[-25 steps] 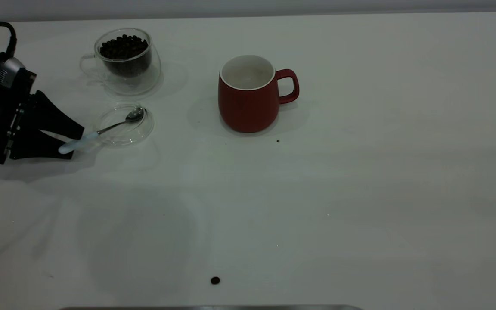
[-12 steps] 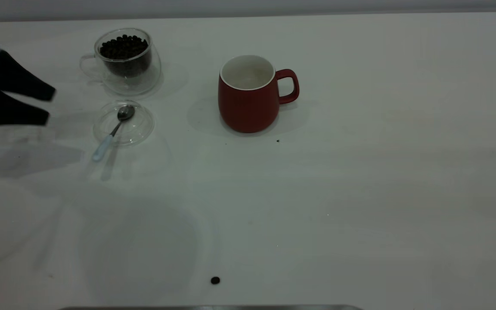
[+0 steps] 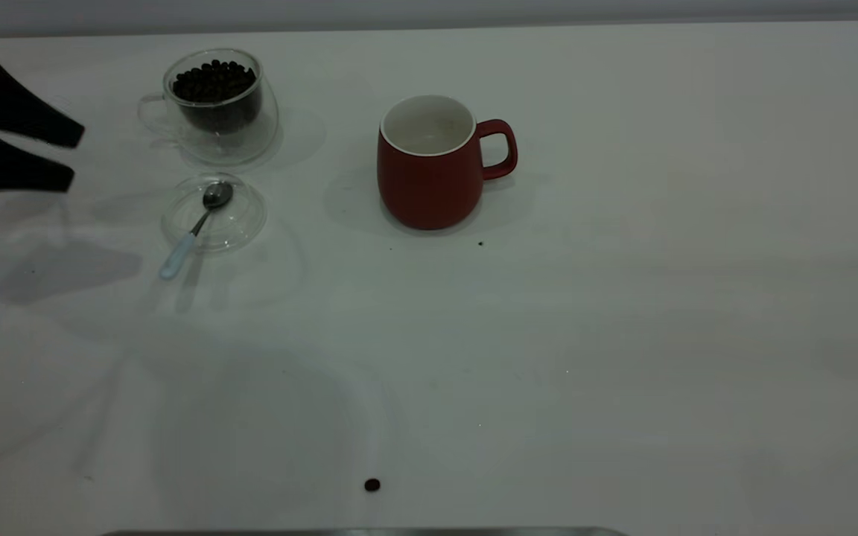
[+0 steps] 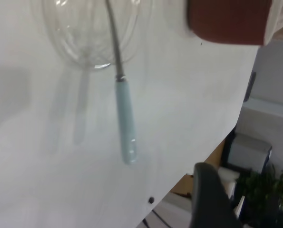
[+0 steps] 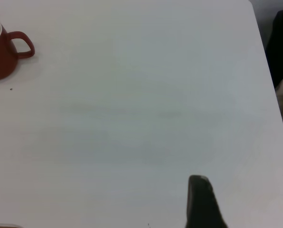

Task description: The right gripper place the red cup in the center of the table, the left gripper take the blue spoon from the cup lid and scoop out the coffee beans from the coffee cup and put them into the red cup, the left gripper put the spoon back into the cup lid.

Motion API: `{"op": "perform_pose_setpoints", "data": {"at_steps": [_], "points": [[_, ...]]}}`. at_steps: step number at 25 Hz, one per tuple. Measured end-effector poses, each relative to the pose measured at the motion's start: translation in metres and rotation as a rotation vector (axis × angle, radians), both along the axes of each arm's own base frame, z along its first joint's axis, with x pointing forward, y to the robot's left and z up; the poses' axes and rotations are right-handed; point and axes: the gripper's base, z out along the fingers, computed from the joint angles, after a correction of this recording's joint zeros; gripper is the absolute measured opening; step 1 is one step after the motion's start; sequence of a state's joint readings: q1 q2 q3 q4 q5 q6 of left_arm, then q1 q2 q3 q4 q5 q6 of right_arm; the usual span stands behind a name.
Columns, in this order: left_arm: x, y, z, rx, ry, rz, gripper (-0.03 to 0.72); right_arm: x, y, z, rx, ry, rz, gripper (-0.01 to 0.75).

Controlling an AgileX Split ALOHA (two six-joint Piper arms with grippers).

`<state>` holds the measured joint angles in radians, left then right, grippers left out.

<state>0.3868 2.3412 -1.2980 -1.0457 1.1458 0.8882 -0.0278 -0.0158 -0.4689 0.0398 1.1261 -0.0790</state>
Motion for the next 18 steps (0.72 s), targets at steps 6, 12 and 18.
{"op": "perform_pose_setpoints", "data": {"at_steps": [6, 12, 18], "points": [[0.016, 0.0, 0.074, -0.046, -0.162, 0.153, 0.462, 0.0, 0.0, 0.0, 0.0, 0.0, 0.0, 0.478], [-0.005, -0.011, 0.197, 0.006, -0.478, 0.152, 0.459, 0.0, 0.0, 0.0, 0.0, 0.0, 0.0, 0.478], [-0.05, -0.035, 0.275, 0.147, -0.649, 0.071, 0.398, 0.0, 0.0, 0.0, 0.0, 0.0, 0.0, 0.478]]}}
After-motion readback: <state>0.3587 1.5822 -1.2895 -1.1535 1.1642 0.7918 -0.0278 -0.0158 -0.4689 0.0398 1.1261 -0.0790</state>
